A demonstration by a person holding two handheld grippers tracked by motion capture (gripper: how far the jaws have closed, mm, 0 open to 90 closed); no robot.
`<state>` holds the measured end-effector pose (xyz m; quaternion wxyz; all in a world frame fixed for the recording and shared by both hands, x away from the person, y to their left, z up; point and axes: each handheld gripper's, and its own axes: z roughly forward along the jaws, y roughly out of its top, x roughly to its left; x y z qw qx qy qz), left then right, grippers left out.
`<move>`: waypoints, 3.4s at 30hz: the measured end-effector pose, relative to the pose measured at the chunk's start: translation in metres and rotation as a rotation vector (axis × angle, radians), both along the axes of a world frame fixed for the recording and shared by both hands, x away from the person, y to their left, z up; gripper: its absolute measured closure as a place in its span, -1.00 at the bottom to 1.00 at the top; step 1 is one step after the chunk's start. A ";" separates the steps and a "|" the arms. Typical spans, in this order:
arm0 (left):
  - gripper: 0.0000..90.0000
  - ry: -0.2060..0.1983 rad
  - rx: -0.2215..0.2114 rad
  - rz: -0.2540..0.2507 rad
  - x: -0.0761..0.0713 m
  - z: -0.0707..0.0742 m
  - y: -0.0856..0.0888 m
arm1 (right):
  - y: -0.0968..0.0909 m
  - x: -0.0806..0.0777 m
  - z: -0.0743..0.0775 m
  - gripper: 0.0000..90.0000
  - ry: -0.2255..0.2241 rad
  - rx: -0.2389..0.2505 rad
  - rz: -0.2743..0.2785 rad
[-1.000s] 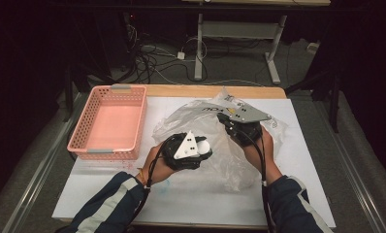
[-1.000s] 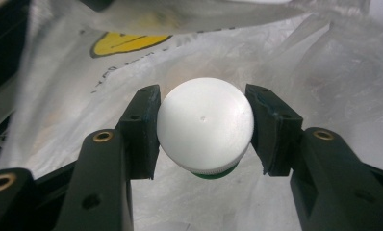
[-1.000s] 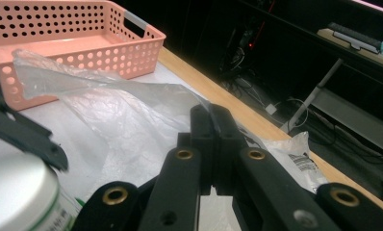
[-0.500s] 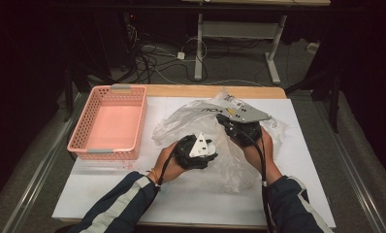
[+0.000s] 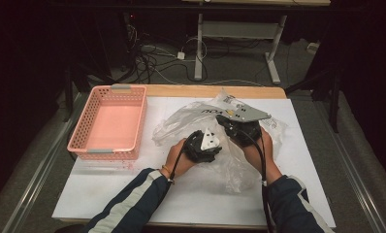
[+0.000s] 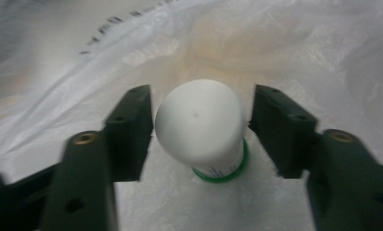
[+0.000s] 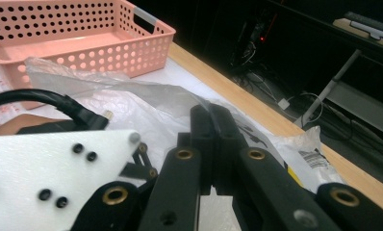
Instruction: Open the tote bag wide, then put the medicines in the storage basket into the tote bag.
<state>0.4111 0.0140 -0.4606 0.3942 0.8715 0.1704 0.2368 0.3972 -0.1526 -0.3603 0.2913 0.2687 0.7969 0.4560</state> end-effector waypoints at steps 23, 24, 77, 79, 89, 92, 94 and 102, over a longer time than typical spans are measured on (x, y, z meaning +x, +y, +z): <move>-0.45 -0.192 -0.066 0.059 -0.064 0.054 0.101 | -0.003 0.007 -0.010 1.00 0.042 -0.063 -0.003; -0.45 -0.192 -0.066 0.059 -0.064 0.054 0.101 | -0.003 0.007 -0.010 1.00 0.044 -0.067 -0.004; 0.92 0.039 0.078 0.139 -0.027 0.031 0.108 | -0.079 -0.102 -0.017 -0.51 0.084 -0.017 0.135; 0.92 0.039 0.079 0.139 -0.026 0.030 0.107 | -0.080 -0.110 -0.026 -0.58 0.106 -0.037 0.157; 0.92 0.046 0.082 0.134 -0.025 0.028 0.104 | -0.080 -0.110 -0.077 -0.64 0.248 -0.188 0.197; 0.92 0.049 0.079 0.135 -0.024 0.027 0.106 | -0.077 -0.098 -0.092 -0.30 0.281 -0.234 0.177; 0.92 0.049 0.075 0.136 -0.023 0.027 0.106 | -0.077 -0.096 -0.095 0.02 0.278 -0.258 0.177; 0.92 0.030 0.071 0.137 -0.024 0.030 0.108 | -0.076 -0.092 -0.091 0.95 0.232 -0.265 0.123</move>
